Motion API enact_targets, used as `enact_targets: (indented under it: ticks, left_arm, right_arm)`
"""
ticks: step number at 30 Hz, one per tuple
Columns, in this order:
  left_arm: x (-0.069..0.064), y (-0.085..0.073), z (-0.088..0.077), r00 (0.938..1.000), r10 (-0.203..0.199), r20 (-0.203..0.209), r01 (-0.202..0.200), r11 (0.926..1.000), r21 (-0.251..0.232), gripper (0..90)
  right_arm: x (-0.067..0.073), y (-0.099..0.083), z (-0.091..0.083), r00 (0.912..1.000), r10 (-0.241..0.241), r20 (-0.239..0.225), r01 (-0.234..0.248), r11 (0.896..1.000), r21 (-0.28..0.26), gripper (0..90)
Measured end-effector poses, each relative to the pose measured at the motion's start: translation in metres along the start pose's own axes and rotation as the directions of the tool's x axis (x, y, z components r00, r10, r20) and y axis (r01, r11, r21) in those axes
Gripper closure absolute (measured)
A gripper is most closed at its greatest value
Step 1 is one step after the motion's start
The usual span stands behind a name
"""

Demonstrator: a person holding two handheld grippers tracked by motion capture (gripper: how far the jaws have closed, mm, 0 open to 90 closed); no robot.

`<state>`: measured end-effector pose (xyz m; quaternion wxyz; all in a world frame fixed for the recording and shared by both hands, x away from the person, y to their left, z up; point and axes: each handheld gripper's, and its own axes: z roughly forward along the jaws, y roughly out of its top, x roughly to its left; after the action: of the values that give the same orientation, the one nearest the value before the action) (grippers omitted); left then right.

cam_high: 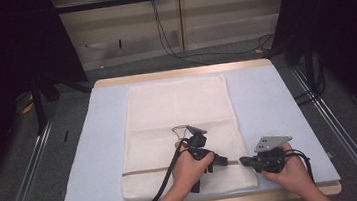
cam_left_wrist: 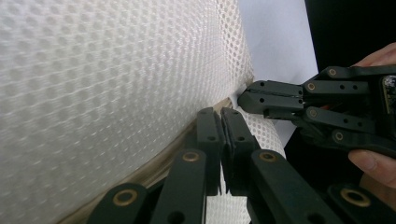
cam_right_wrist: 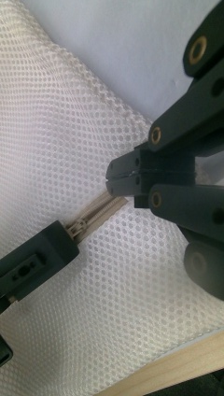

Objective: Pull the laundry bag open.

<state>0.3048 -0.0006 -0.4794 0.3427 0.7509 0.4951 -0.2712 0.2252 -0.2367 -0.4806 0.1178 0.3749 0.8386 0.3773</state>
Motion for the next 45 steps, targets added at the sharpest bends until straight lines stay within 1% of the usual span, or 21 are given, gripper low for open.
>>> enact_targets:
  ticks: [2,3,9,11,12,13,14,15,16,21,22,24,25,31,33,35,36,37,40,41,45]
  left_arm:
    - [0.003,0.000,-0.004,0.9999,0.011,-0.013,-0.011,0.9999,0.002,87.4]
    - [0.004,-0.001,-0.006,1.0000,-0.001,0.006,0.001,1.0000,0.005,87.4]
    - [0.008,-0.003,-0.016,1.0000,0.009,-0.002,-0.009,1.0000,0.000,87.4]
    - [0.010,-0.003,-0.018,1.0000,0.003,0.005,-0.003,1.0000,-0.001,87.4]
    - [0.010,-0.003,-0.018,1.0000,0.003,0.005,-0.003,1.0000,-0.001,87.4]
    - [0.011,-0.004,-0.019,0.9999,0.007,-0.014,-0.007,1.0000,-0.006,87.4]
    - [0.012,-0.003,-0.021,1.0000,0.005,0.001,-0.005,1.0000,0.004,87.4]
    - [0.013,-0.004,-0.021,0.9999,0.000,-0.010,0.000,1.0000,-0.005,87.4]
    - [0.014,-0.005,-0.022,1.0000,-0.001,0.000,0.001,1.0000,-0.004,87.4]
    - [0.016,-0.007,-0.026,0.9999,0.012,-0.006,-0.012,0.9999,-0.010,87.4]
    - [0.017,-0.007,-0.026,0.9999,0.009,0.006,-0.009,0.9999,-0.009,87.4]
    - [0.018,-0.008,-0.028,1.0000,-0.001,-0.003,0.000,0.9998,-0.021,87.4]
    - [0.020,-0.008,-0.031,1.0000,0.000,-0.001,0.000,0.9999,-0.013,87.4]
    - [0.028,-0.012,-0.039,0.9999,-0.016,0.006,0.016,0.9993,-0.034,87.4]
    - [0.030,-0.013,-0.040,0.9996,-0.018,0.024,0.019,0.9994,-0.029,87.4]
    - [0.030,-0.013,-0.041,0.9998,-0.014,0.012,0.014,0.9993,-0.034,87.4]
    - [0.030,-0.013,-0.042,0.9996,-0.024,0.016,0.025,0.9992,-0.031,87.4]
    - [0.030,-0.013,-0.044,0.9999,-0.012,0.004,0.012,0.9995,-0.029,87.4]
    - [0.031,-0.012,-0.047,0.9999,-0.007,-0.008,0.007,0.9993,-0.036,87.3]
    - [0.031,-0.013,-0.048,1.0000,-0.010,0.002,0.010,0.9993,-0.035,87.4]
    - [0.035,-0.015,-0.052,0.9999,-0.015,-0.002,0.015,0.9994,-0.032,87.3]
  right_arm:
    - [0.000,0.000,0.000,1.0000,-0.001,0.000,0.001,1.000,-0.003,90.0]
    - [0.000,0.000,0.000,1.0000,-0.004,0.001,0.004,1.000,-0.005,90.0]
    - [0.000,0.000,0.000,1.0000,-0.002,-0.001,0.002,1.000,-0.002,90.0]
    - [0.000,0.000,0.000,1.0000,0.000,-0.001,0.000,1.000,-0.001,90.0]
    - [0.000,0.000,0.000,1.0000,0.000,-0.001,0.000,1.000,-0.001,90.0]
    - [0.000,0.000,0.000,1.0000,0.001,0.000,-0.001,1.000,-0.001,90.0]
    - [0.000,0.000,0.000,1.0000,0.006,0.000,-0.006,1.000,0.000,90.0]
    - [0.000,0.000,0.000,1.0000,0.008,0.000,-0.008,1.000,-0.001,90.0]
    - [-0.001,0.000,0.000,1.0000,0.003,0.003,-0.003,1.000,-0.003,90.0]
    - [0.000,0.000,0.000,1.0000,0.004,0.003,-0.004,1.000,-0.002,90.0]
    - [0.000,0.000,0.000,1.0000,0.004,0.000,-0.004,1.000,-0.004,90.0]
    - [0.000,0.000,0.000,1.0000,0.002,0.000,-0.002,1.000,-0.003,90.0]
    - [0.000,0.000,0.000,1.0000,0.001,0.000,-0.001,1.000,-0.002,90.0]
    - [-0.001,0.000,0.000,1.0000,0.007,-0.002,-0.007,1.000,0.000,90.0]
    - [-0.001,0.000,0.000,1.0000,0.004,0.001,-0.004,1.000,-0.002,90.0]
    - [-0.001,0.000,0.000,1.0000,0.008,0.000,-0.008,1.000,0.000,90.0]
    - [-0.001,0.000,0.000,1.0000,0.008,0.000,-0.008,1.000,0.000,90.0]
    - [0.000,0.000,0.000,1.0000,0.008,0.002,-0.008,1.000,0.000,90.0]
    - [0.000,0.000,0.000,1.0000,0.007,0.003,-0.007,1.000,-0.003,90.0]
    - [-0.001,0.000,0.000,1.0000,0.008,0.002,-0.007,1.000,-0.003,90.0]
    - [-0.001,0.000,0.000,0.9999,0.011,-0.001,-0.011,1.000,-0.003,90.0]
